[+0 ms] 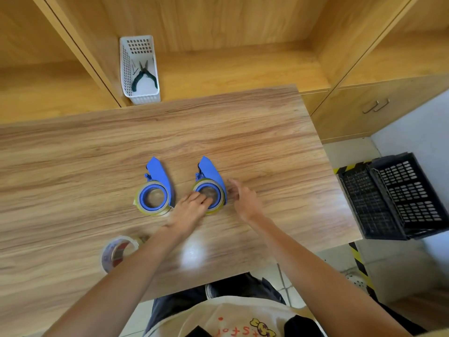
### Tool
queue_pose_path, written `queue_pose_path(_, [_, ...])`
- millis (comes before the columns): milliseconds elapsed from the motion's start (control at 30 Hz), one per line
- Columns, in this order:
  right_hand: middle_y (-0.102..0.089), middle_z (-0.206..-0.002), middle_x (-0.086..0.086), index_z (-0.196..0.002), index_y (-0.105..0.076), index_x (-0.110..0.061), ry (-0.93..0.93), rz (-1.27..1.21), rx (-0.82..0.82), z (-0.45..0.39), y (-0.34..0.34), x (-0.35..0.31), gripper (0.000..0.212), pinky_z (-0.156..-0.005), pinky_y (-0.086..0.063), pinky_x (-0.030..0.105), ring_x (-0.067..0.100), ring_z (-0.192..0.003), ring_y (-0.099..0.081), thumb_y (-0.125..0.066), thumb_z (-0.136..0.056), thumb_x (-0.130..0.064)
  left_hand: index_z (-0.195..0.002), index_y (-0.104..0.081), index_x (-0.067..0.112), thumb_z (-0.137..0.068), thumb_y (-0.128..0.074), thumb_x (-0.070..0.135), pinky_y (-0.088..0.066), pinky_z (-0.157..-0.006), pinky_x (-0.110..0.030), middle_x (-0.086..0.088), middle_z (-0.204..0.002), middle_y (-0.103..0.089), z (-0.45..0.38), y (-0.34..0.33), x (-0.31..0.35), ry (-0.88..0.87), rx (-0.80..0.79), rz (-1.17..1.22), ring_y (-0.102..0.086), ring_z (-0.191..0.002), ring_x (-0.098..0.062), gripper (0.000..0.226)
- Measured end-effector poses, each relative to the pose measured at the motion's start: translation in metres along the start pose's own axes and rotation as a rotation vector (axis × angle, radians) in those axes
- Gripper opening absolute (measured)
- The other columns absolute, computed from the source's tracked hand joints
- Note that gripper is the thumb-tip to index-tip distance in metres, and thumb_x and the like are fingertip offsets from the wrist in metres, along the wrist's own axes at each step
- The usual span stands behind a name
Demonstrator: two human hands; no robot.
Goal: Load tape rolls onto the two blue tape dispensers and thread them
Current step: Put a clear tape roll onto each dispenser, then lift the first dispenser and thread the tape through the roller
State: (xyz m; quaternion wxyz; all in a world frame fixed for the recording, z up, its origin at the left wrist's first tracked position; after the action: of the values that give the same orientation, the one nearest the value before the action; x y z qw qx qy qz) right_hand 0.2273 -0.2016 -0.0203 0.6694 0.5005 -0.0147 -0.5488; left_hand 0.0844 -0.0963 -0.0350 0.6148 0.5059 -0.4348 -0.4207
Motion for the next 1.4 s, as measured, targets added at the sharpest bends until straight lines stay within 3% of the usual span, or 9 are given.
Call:
queue_pose_path(100, [-0.060,-0.131,0.002,-0.150,-0.027,-0.040,0.092,-0.058,0.131,0.003,0.005,-0.015,0.070,-0.086,-0.051,0.042,0.028,-0.112,-0.058,-0.044,-0.094,-0.002,-0.113,-0.067,0.010,-0.053,-0.085,0.005,-0.055,-0.084,-0.037,-0.006,-0.105,-0.071,0.009,0.004,-0.008,-0.004,0.058,0.110,-0.068,-0.100,-0.028,0.063])
queue_pose_path(300, [-0.060,-0.130,0.008,-0.141,-0.048,-0.019,0.463,0.037,0.173,-0.012,-0.028,-0.080,0.051,-0.098,-0.046,0.045,0.032,-0.119,-0.051,-0.052,-0.093,-0.003,-0.130,-0.056,0.017,-0.089,-0.047,0.039,-0.042,-0.092,-0.041,-0.007,-0.123,-0.061,0.045,0.024,-0.075,0.379,0.258,0.257,-0.053,-0.115,-0.028,0.047])
queue_pose_path(500, [-0.053,-0.128,0.020,-0.137,-0.035,-0.004,0.326,0.126,-0.093,-0.022,-0.069,-0.132,0.047,-0.080,-0.049,0.046,0.040,-0.111,-0.056,-0.054,-0.099,-0.023,-0.135,-0.050,0.021,-0.085,-0.068,0.037,-0.041,-0.096,-0.049,-0.009,-0.131,-0.056,0.058,0.015,-0.131,0.765,-0.074,0.426,-0.052,-0.120,-0.036,0.056])
queue_pose_path(967, [-0.056,-0.123,0.020,-0.142,-0.026,-0.007,0.019,0.091,-0.151,-0.036,-0.096,-0.149,0.050,-0.069,-0.041,0.040,0.039,-0.106,-0.060,-0.050,-0.100,-0.019,-0.131,-0.057,0.021,-0.090,-0.060,0.024,-0.043,-0.098,-0.046,-0.006,-0.130,-0.059,0.049,0.023,-0.129,0.741,0.051,0.594,-0.058,-0.115,-0.032,0.042])
queue_pose_path(1100, [-0.065,-0.102,0.018,-0.137,-0.033,-0.011,0.104,-0.258,-0.099,-0.033,-0.062,-0.137,0.044,-0.058,-0.056,0.042,0.035,-0.078,-0.066,-0.052,-0.099,-0.021,-0.127,-0.061,0.021,-0.098,-0.050,0.039,-0.040,-0.096,-0.017,0.005,-0.122,-0.066,0.045,0.061,-0.129,0.683,0.355,1.060,-0.059,-0.118,-0.015,0.036])
queue_pose_path(1167, [-0.067,-0.104,0.012,-0.133,-0.038,-0.009,0.158,-0.429,-0.047,-0.028,-0.039,-0.129,0.039,-0.063,-0.057,0.026,0.030,-0.084,-0.066,-0.055,-0.099,-0.018,-0.130,-0.057,0.022,-0.097,-0.049,0.046,-0.035,-0.108,-0.023,0.004,-0.133,-0.061,0.048,0.079,-0.130,0.622,0.420,1.327,-0.053,-0.126,-0.010,0.042])
queue_pose_path(1233, [-0.065,-0.110,0.002,-0.134,-0.040,-0.011,0.204,-0.537,-0.026,-0.023,-0.019,-0.123,0.040,-0.073,-0.054,0.020,0.021,-0.094,-0.065,-0.058,-0.098,-0.016,-0.128,-0.059,0.028,-0.085,-0.054,0.065,-0.034,-0.112,-0.034,0.007,-0.135,-0.060,0.053,0.089,-0.133,0.540,0.323,1.439,-0.052,-0.129,-0.012,0.057])
queue_pose_path(1300, [-0.067,-0.110,-0.002,-0.131,-0.042,-0.019,0.213,-0.679,-0.070,-0.016,-0.006,-0.118,0.038,-0.084,-0.058,0.035,0.022,-0.099,-0.068,-0.060,-0.097,-0.017,-0.120,-0.062,0.032,-0.065,-0.065,0.077,-0.040,-0.107,-0.028,0.013,-0.124,-0.068,0.054,0.095,-0.130,0.428,0.127,1.471,-0.057,-0.124,-0.009,0.071])
queue_pose_path(1400, [-0.070,-0.106,0.001,-0.130,-0.042,-0.026,0.209,-0.870,-0.145,-0.005,0.006,-0.109,0.039,-0.081,-0.060,0.042,0.025,-0.097,-0.070,-0.058,-0.097,-0.012,-0.120,-0.062,0.019,-0.050,-0.085,0.062,-0.044,-0.099,-0.017,0.015,-0.117,-0.072,0.047,0.105,-0.108,0.307,-0.054,1.540,-0.061,-0.118,-0.005,0.085])
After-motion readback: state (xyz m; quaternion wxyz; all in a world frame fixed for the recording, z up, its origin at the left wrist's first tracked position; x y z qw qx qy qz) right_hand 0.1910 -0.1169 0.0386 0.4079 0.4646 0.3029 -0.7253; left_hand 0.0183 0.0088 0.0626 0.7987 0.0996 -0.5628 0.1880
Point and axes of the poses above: each hand's wrist, its own z-axis away from the middle knuckle, its own y-axis out of the back of the hand, x = y × z, the point moved 2 cm from there along -z, towards the middle knuckle
